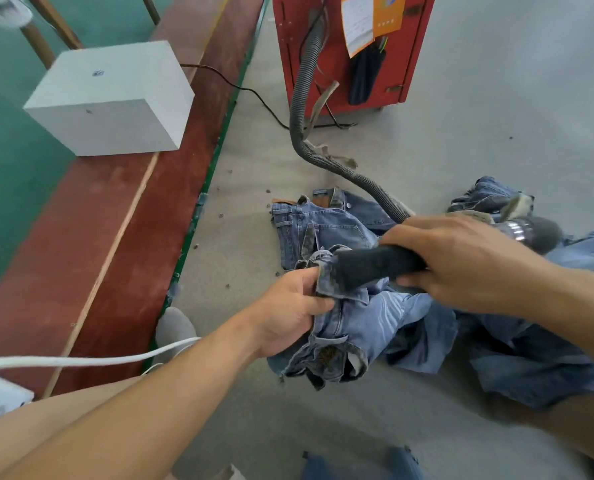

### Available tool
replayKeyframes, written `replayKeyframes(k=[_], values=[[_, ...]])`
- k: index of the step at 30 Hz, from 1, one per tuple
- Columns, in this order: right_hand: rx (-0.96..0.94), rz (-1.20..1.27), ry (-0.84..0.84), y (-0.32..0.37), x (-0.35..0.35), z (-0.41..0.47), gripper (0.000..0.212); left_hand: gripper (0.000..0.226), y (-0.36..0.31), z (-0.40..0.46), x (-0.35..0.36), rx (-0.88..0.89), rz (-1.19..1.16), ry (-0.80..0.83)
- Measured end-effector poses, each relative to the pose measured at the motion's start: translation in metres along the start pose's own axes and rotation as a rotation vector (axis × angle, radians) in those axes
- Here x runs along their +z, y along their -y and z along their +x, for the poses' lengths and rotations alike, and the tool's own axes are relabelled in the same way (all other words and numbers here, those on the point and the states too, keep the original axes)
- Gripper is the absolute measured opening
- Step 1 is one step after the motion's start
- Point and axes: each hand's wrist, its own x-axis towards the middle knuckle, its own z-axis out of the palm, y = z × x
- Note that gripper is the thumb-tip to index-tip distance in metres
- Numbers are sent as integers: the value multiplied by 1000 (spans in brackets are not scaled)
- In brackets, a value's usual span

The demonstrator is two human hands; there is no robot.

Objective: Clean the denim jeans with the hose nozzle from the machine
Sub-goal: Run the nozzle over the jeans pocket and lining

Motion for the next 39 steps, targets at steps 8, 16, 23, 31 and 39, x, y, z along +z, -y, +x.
replayKeyframes(k=[8,16,23,31,39], values=[[34,181,-65,-16,-8,8,34,48,0,0,-3,29,-31,17],[-88,60,-76,2,12,7,36,58,0,1,-6,-26,-144,67],[103,116,-22,-34,2,13,37,63,-11,5,-11,-115,-461,91],[-58,203,-64,-4,28,18,37,82,-12,10,-6,-286,-330,-179],[81,102,45,-53,17,0,36,16,36,10,-4,-688,31,-335]])
